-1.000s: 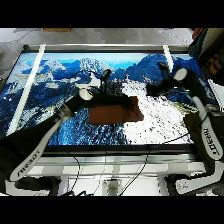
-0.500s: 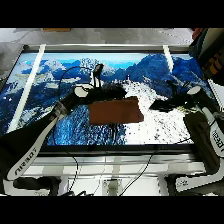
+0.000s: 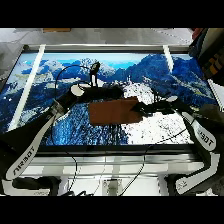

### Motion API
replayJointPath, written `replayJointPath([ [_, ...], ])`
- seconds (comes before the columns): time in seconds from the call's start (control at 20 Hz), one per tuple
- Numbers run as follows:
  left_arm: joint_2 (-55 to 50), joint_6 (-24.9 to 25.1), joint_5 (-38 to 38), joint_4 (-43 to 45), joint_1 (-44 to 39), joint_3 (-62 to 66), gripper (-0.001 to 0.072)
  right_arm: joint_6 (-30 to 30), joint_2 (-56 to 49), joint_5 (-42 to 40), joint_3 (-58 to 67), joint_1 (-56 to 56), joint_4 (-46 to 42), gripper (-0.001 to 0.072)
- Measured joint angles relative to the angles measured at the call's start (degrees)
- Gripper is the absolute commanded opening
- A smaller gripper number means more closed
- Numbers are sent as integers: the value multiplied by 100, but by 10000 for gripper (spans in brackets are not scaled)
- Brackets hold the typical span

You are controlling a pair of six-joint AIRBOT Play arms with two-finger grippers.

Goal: Fold the clothes and pants, and hang the long-sleeved shirts on hangers.

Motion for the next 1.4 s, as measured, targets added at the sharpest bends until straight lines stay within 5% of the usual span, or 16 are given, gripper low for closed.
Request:
replayJointPath([
  [0.05, 0, -2, -17, 35, 0, 0, 719, -26, -33, -33, 33, 142, 24, 563],
  [0.1, 0, -4, -33, 63, 4, 0, 718, -74, -57, -68, 81, 271, 26, 436],
  [0.2, 0, -15, -50, 111, 4, 0, 717, -199, -96, -186, 203, 518, -109, 4],
  [0.45, 164, -15, -269, 960, 61, -2, 673, -341, -46, -240, 715, 774, 20, 9],
  [0.55, 435, -13, -584, 1867, 162, 0, 382, -350, 118, -94, 955, 643, 39, 9],
  [0.6, 603, -11, -748, 2330, 234, -2, 291, -348, 260, 7, 1073, 511, 42, 9],
  [0.9, 1963, -13, -1779, 4131, 837, 0, 279, 455, 1727, 516, 1414, -942, -717, 10],
  [1.4, 3259, -17, -2277, 4588, 1239, 0, 280, 2953, 4197, 2638, 1456, -4358, -4885, 10],
])
